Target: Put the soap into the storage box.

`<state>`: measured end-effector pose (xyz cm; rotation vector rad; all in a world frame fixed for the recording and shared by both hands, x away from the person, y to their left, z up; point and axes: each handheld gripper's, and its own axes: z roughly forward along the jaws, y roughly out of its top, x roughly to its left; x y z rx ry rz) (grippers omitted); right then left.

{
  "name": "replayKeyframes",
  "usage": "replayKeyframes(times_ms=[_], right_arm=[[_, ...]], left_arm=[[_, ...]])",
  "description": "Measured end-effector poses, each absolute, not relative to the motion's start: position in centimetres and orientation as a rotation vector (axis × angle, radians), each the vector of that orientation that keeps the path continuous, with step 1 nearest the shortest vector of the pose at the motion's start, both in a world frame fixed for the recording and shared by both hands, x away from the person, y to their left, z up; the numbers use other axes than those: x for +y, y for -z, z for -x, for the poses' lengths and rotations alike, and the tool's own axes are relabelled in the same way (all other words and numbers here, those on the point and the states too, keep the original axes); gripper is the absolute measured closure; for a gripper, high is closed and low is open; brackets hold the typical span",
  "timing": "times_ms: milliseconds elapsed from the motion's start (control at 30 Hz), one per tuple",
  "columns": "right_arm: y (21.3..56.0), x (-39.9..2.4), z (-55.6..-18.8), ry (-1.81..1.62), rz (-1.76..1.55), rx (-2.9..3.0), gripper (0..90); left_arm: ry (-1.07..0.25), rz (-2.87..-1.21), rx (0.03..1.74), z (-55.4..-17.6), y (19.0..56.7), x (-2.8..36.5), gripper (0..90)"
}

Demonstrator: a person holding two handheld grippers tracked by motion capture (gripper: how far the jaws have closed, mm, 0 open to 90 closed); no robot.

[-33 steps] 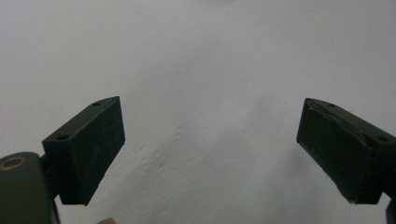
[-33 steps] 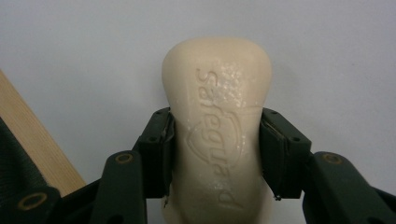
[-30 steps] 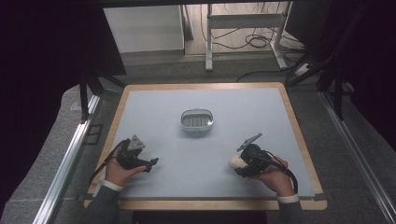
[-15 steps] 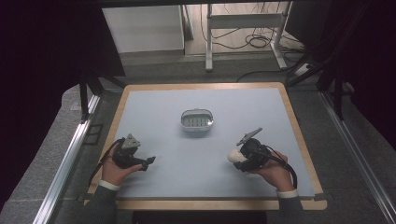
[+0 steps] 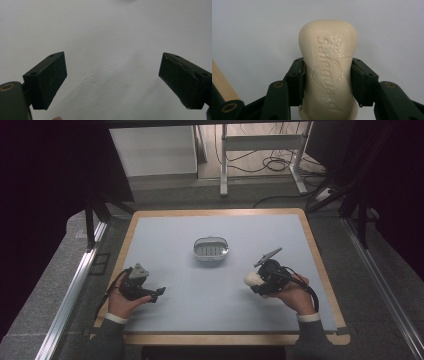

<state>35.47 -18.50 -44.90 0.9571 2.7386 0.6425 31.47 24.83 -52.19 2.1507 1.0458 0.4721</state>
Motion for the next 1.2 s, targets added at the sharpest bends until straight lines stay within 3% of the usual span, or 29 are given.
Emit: replayKeyframes(times_ms=[1200], right_arm=[[41.9,-15.9,-40.5,-0.669,-0.898,2.732,49.4]], left_arm=[[-0.463,-2.16,1.052,-31.5,52.4,24.9,8.2]])
